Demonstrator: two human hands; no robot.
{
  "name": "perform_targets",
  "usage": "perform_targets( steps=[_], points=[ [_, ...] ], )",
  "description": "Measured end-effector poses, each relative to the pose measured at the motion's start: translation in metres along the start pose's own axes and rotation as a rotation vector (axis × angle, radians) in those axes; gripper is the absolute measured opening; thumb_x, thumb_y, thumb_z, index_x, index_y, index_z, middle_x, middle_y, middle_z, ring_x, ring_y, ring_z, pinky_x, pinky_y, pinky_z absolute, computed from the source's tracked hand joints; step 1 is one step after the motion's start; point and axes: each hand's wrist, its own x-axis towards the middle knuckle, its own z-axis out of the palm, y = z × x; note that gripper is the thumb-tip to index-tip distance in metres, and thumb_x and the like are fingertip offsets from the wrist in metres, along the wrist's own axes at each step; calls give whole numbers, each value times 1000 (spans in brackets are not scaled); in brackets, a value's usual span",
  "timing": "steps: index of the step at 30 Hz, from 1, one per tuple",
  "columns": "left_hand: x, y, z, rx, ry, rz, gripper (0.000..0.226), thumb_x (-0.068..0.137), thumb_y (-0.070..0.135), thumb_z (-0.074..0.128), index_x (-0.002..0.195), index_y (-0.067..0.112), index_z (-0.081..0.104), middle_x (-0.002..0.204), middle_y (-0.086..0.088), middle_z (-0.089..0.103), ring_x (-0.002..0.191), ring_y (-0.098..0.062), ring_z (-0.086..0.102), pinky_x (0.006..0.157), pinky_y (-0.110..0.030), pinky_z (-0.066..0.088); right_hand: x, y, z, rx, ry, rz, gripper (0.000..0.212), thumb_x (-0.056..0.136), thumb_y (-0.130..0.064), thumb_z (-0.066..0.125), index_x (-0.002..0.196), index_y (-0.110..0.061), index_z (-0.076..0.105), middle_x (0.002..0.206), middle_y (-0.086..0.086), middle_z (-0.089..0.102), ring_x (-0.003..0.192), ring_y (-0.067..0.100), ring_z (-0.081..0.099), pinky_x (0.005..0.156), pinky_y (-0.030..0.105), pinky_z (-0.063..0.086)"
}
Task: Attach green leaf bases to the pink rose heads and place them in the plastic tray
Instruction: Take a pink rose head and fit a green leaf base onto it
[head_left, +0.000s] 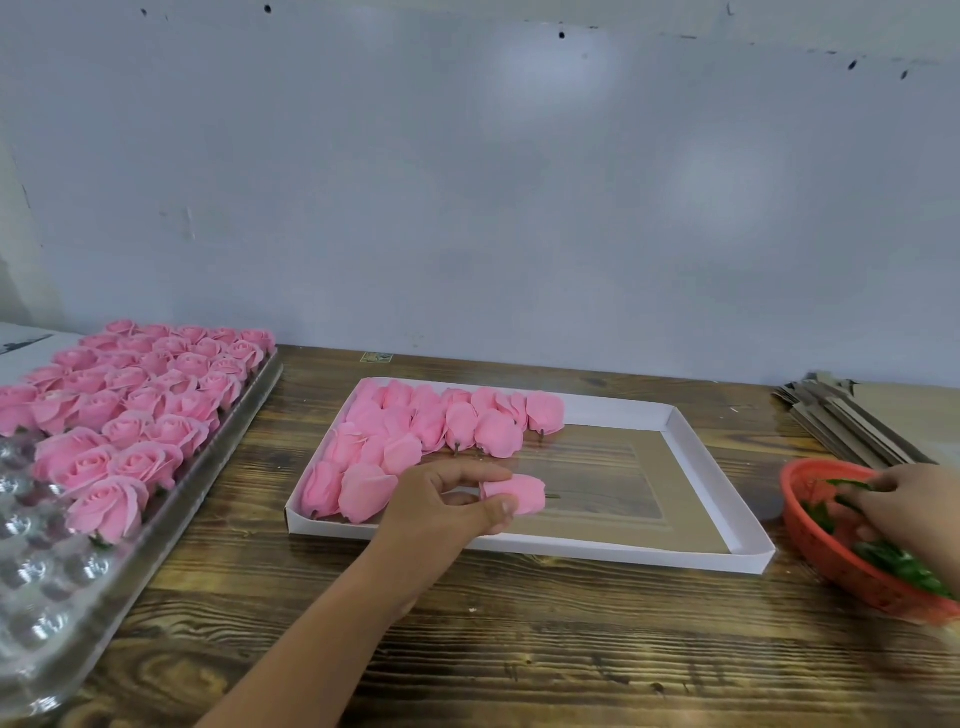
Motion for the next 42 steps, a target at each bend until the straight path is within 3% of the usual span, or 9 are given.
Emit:
perform_targets(
  steps=[3,9,12,16,23,27,32,39,42],
  points=[
    [0,0,0,5,-3,-2,25,78,14,85,93,34,81,107,16,74,94,-14,75,83,-33,62,2,-1,2,-28,70,-34,17,80,-10,69,68,-22,69,55,1,70,54,29,70,59,50,61],
    [1,-1,0,-2,21,-1,25,78,13,86,92,33,81,108,10,75,97,-17,74,86,-38,62,8,4,5,-40,130,-27,25,85,-28,69,64,-17,68,43,0,63,44,27,66,50,47,60],
    [1,-1,0,-7,14,4,25,78,13,86,92,33,81,108,12,75,95,-16,74,84,-36,62,1,-3,4,-29,102,-10,16,81,-11,71,67,-16,65,46,5,65,47,31,67,49,48,59],
    [0,0,0,-7,8,2,25,78,14,85,93,33,81,108,14,75,93,-13,75,83,-34,62,-15,-14,0,-26,73,-23,22,71,2,74,73,-20,69,57,7,67,50,30,65,47,33,52],
    [0,1,0,-5,10,-2,25,78,14,85,93,33,81,109,13,75,94,-15,75,84,-35,62,-24,-17,-3,-2,80,-29,19,71,-2,74,72,-21,69,65,9,68,59,33,66,63,49,59],
    [-1,2,1,-8,10,-14,26,78,13,85,92,34,81,107,15,75,97,-13,74,82,-31,62,-50,-29,-11,135,57,-80,35,71,3,55,76,-28,70,67,14,70,56,42,66,58,57,59],
    [-2,6,3,13,5,-14,27,79,13,84,91,37,80,105,18,74,98,-10,72,79,-27,61,-130,-90,-18,559,-70,-174,34,86,3,57,87,-25,77,56,-2,69,41,7,51,41,17,40],
    [-6,9,6,-51,-11,-52,25,77,11,84,90,32,81,103,14,75,96,-11,73,76,-25,60,-203,-164,39,696,-280,-375,30,88,11,55,89,-14,72,74,5,71,41,0,50,41,12,40],
    [-8,11,6,-72,-14,-54,24,75,13,84,91,31,81,103,11,76,94,-12,74,75,-24,59,-222,-180,73,612,-313,-433,31,86,7,58,79,-22,69,76,11,72,50,10,54,55,24,49]
  ],
)
